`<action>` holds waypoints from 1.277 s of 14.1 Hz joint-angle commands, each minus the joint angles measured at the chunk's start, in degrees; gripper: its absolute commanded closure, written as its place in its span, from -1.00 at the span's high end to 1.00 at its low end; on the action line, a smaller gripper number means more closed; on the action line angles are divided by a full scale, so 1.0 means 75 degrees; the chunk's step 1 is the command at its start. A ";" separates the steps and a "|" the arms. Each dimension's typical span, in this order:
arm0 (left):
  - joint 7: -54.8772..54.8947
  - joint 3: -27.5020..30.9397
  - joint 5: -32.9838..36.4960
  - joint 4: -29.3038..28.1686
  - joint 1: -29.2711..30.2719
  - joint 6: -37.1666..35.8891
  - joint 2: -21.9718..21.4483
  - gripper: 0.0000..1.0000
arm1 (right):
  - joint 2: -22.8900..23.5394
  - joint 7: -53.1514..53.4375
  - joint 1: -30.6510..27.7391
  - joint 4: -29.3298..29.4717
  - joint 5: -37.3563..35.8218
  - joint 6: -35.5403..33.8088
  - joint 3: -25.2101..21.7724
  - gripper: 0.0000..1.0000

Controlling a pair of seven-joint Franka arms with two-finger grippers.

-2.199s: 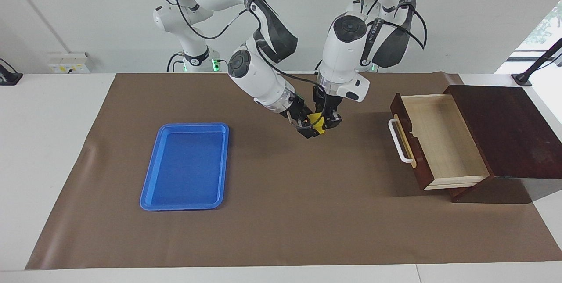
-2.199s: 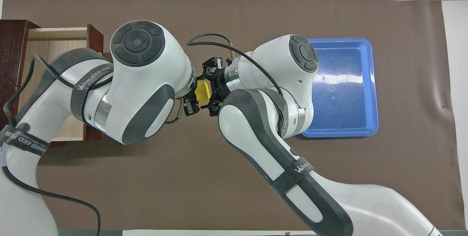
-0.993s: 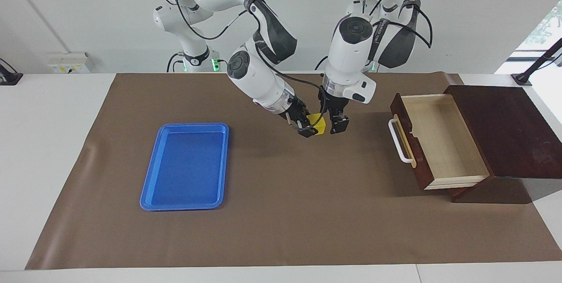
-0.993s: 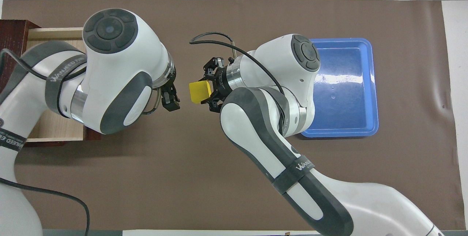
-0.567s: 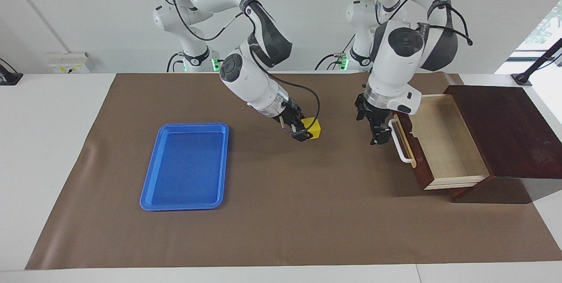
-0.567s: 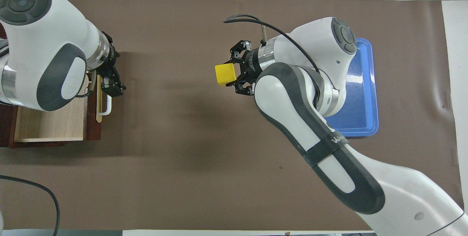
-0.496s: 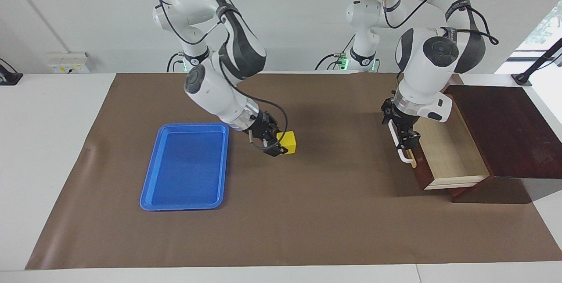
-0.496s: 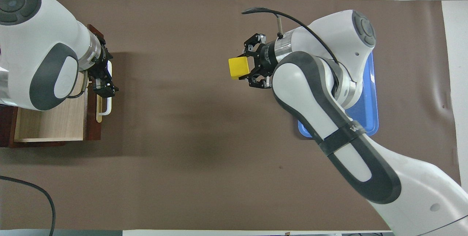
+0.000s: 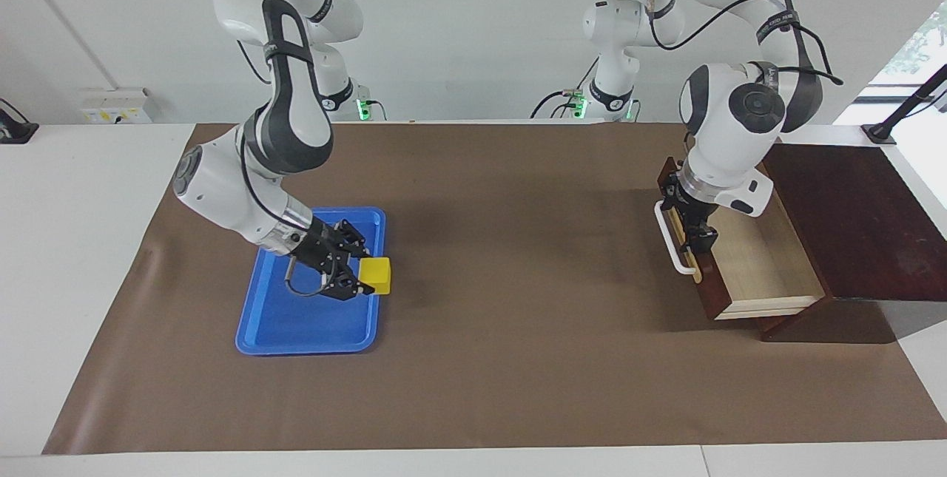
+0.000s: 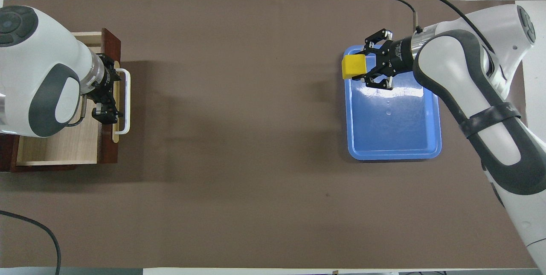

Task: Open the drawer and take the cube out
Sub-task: 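Carry the cube with the right gripper while the left gripper shuts the drawer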

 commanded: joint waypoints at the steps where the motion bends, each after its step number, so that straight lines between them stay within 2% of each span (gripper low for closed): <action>1: 0.0868 0.0411 0.0002 -0.0278 0.0050 0.0192 -0.0248 1.00 | -0.0342 -0.0677 -0.0616 -0.0809 0.0206 -0.0167 0.0076 -1.00; 3: 0.1395 0.0693 0.0002 -0.0231 0.0062 0.0192 -0.0213 1.00 | -0.0494 -0.0736 -0.0944 -0.1312 0.0206 -0.0181 0.0076 -1.00; 5: 0.1865 0.0997 0.0002 -0.0068 0.0062 0.0158 -0.0178 1.00 | -0.0658 -0.1505 -0.1167 -0.1840 0.0264 -0.0157 0.0076 -1.00; 9: 0.2650 0.1571 0.0002 0.0038 0.0144 0.0192 -0.0119 1.00 | -0.0683 -0.2363 -0.1578 -0.2204 0.0509 -0.0157 0.0076 -1.00; 14: 0.4137 0.2369 -0.0021 -0.0020 0.0191 0.0274 -0.0119 1.00 | -0.0648 -0.2541 -0.1590 -0.2392 0.0639 -0.0005 0.0076 -1.00; 18: 0.4875 0.2277 -0.0021 0.0073 0.0226 0.0240 -0.0200 1.00 | -0.0659 -0.2822 -0.1555 -0.2615 0.0651 0.0312 0.0076 -1.00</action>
